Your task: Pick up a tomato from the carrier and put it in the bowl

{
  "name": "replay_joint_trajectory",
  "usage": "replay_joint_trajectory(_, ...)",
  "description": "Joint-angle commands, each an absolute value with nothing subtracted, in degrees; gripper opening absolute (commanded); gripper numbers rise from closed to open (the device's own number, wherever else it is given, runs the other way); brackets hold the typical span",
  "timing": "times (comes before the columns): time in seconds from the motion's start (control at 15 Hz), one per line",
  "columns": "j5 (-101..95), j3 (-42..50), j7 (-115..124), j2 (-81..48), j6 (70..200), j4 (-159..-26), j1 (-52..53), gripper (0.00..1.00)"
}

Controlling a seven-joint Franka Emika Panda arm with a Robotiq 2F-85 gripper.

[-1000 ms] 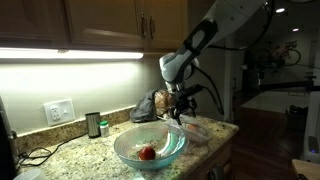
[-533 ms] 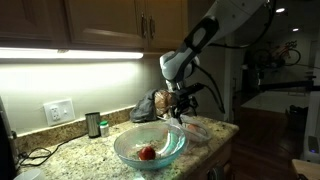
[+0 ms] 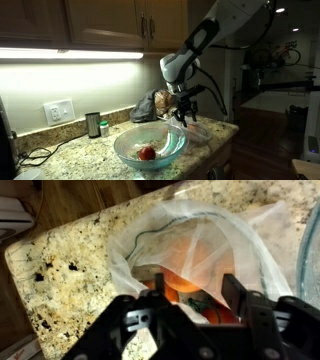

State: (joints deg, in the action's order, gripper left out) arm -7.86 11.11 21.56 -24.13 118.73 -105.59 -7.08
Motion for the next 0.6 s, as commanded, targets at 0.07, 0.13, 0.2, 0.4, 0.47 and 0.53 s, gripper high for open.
replay_joint_trajectory(0.07, -9.07, 12.07, 23.08, -20.16, 118.87, -109.97, -5.9, 0.46)
replay_joint_trajectory(0.13, -9.12, 12.09, 23.07, -20.1, 118.75, -110.0, -5.86, 0.43)
replay_joint_trajectory(0.2, -9.18, 12.13, 23.17, -19.86, 118.89, -110.24, -5.84, 0.31)
replay_joint_trajectory(0.4, -9.29, 12.29, 23.15, -19.45, 119.42, -110.81, -6.05, 0.3)
replay_joint_trajectory(0.47, -9.21, 12.37, 22.99, -19.39, 119.57, -110.94, -6.24, 0.33)
replay_joint_trajectory(0.53, -9.15, 12.55, 22.91, -19.38, 119.8, -111.06, -6.47, 0.35)
